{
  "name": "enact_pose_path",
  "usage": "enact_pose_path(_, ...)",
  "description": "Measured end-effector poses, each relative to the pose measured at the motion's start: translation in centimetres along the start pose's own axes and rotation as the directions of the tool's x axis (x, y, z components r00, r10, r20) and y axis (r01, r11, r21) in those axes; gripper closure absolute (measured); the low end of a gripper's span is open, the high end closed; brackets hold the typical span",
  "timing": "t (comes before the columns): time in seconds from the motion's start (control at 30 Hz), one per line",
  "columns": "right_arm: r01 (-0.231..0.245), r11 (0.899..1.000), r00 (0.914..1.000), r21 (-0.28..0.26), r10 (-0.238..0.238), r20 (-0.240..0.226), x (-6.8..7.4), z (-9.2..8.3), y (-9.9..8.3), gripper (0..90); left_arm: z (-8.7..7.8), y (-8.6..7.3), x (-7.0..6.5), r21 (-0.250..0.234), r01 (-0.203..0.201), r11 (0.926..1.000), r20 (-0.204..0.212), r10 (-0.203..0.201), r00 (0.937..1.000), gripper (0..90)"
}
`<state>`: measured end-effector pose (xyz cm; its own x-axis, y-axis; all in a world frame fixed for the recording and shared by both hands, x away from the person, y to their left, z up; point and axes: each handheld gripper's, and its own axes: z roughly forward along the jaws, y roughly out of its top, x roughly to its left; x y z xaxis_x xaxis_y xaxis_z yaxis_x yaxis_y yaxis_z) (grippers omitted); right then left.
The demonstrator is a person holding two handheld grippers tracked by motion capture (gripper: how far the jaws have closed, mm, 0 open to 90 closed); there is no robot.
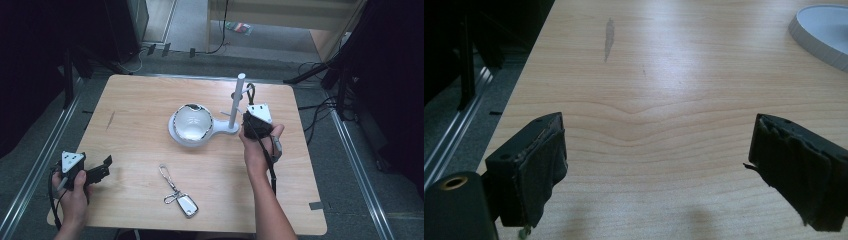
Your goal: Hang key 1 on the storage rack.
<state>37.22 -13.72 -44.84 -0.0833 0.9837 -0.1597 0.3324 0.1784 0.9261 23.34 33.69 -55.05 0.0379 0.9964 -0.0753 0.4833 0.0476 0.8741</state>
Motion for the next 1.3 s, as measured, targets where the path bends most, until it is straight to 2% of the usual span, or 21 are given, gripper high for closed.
enact_pose_path(0.33, 0.043, 0.999, 0.9982, -0.002, -0.043, -0.042, 0.6, 0.3, -0.9, 80.8, 0.0, 0.0, 0.0, 0.0, -0.001, 1.0, 0.0, 0.001, 1.0, 8.9)
enact_pose_path(0.53, 0.056, 0.998, 0.9964, -0.013, -0.056, -0.064, 0.8, 0.4, -1.5, 80.7, 0.0, 0.0, 0.0, 0.001, -0.001, 1.0, 0.001, 0.001, 1.0, 8.9)
enact_pose_path(0.73, 0.047, 0.999, 0.9953, -0.026, -0.048, -0.083, 0.7, 0.5, -1.8, 80.3, 0.0, 0.0, 0.0, 0.001, -0.001, 1.0, 0.001, 0.001, 1.0, 8.9)
enact_pose_path(0.87, 0.05, 0.998, 0.9928, -0.027, -0.053, -0.108, 0.6, 0.5, -1.9, 77.4, 0.0, 0.0, 0.0, 0.001, -0.001, 1.0, 0.0, 0.001, 1.0, 8.9)
enact_pose_path(0.93, 0.058, 0.998, 0.9891, -0.029, -0.061, -0.134, 0.7, 0.6, -2.0, 69.3, 0.0, 0.0, 0.0, 0.001, -0.002, 1.0, 0.0, 0.002, 1.0, 8.9)
enact_pose_path(1.03, 0.068, 0.997, 0.9881, -0.02, -0.07, -0.137, 0.8, 0.6, -2.1, 67.7, 0.0, 0.0, 0.0, 0.001, -0.002, 1.0, 0.0, 0.002, 1.0, 8.9)
enact_pose_path(1.07, 0.068, 0.998, 0.9878, -0.008, -0.069, -0.14, 0.8, 0.6, -2.2, 63.9, 0.0, 0.0, 0.0, 0.001, -0.002, 1.0, 0.0, 0.002, 1.0, 8.9)
enact_pose_path(1.17, 0.066, 0.998, 0.9872, 0.018, -0.062, -0.147, 0.8, 0.6, -2.3, 62.7, 0.0, 0.0, 0.0, 0.0, 0.0, 1.0, 0.001, 0.0, 1.0, 8.9)
enact_pose_path(1.23, 0.064, 0.996, 0.9872, 0.068, -0.053, -0.15, 0.6, 0.3, -2.2, 64.2, 0.0, 0.0, 0.0, 0.001, 0.0, 1.0, 0.001, 0.0, 1.0, 8.9)
enact_pose_path(1.3, 0.068, 0.995, 0.9878, 0.08, -0.056, -0.146, 0.5, 0.2, -2.2, 63.3, 0.0, 0.0, 0.0, 0.001, 0.0, 1.0, 0.001, 0.0, 1.0, 8.9)
